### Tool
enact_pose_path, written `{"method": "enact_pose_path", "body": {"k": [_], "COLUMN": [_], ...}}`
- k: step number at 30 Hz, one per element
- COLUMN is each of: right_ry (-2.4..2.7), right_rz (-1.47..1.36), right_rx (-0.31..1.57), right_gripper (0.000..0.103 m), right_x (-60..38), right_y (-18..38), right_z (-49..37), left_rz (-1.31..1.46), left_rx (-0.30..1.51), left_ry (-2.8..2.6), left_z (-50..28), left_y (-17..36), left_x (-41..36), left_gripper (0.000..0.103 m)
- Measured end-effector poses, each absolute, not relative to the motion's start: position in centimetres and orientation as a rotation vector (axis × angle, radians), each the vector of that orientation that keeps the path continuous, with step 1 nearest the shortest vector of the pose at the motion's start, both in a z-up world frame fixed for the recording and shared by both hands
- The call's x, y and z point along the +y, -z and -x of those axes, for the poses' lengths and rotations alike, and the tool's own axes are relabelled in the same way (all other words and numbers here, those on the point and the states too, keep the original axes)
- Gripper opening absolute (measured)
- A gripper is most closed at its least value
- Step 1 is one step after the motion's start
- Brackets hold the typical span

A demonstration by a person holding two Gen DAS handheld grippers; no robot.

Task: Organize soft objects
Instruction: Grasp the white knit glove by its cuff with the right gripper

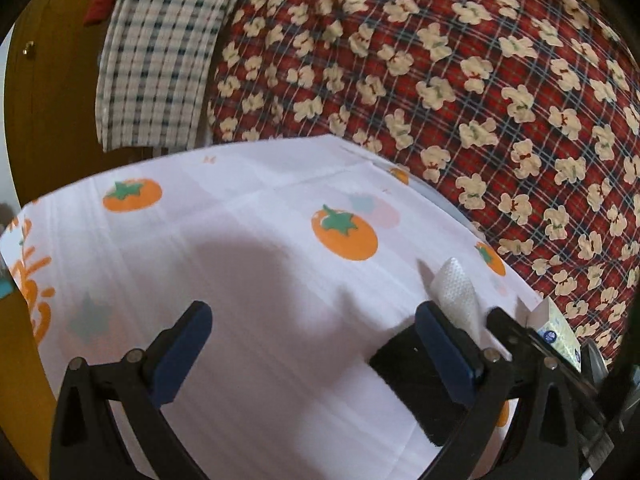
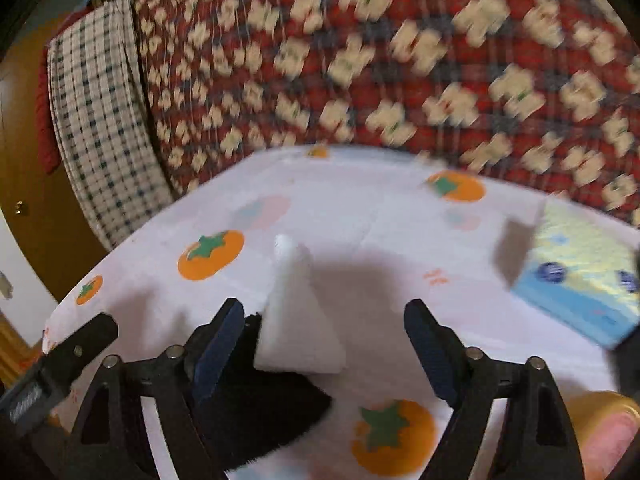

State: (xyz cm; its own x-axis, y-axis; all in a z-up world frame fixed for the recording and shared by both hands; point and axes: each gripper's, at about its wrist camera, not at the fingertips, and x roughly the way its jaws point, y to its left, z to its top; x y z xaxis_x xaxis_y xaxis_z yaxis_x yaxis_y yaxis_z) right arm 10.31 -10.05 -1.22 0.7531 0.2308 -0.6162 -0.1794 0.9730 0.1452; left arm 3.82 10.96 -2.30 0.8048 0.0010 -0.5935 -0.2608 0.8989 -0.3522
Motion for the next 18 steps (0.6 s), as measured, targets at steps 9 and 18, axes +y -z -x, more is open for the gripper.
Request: {"method": "enact_pose_path", "body": {"k": [9,18], "right_ry": [-0.292,-0.379], "right_rz": [-0.052,-0.140], "right_rx": [0.876,0.668], "right_gripper": [0.032,0.018], "right_x": [-8.1,-10.2], "right_y": [3.9,1.2], "right_z": [-14.0,-10.6], "left_rz": [0.447,0.434], "left_rx": [0.675,0.693], "left_ry": [-0.128,-0.114], "left_z": [-4.5,-4.8], "left_y": [2.9,2.9], "left_x": [11.0,10.7], "left_gripper": [0.103,0.103]}}
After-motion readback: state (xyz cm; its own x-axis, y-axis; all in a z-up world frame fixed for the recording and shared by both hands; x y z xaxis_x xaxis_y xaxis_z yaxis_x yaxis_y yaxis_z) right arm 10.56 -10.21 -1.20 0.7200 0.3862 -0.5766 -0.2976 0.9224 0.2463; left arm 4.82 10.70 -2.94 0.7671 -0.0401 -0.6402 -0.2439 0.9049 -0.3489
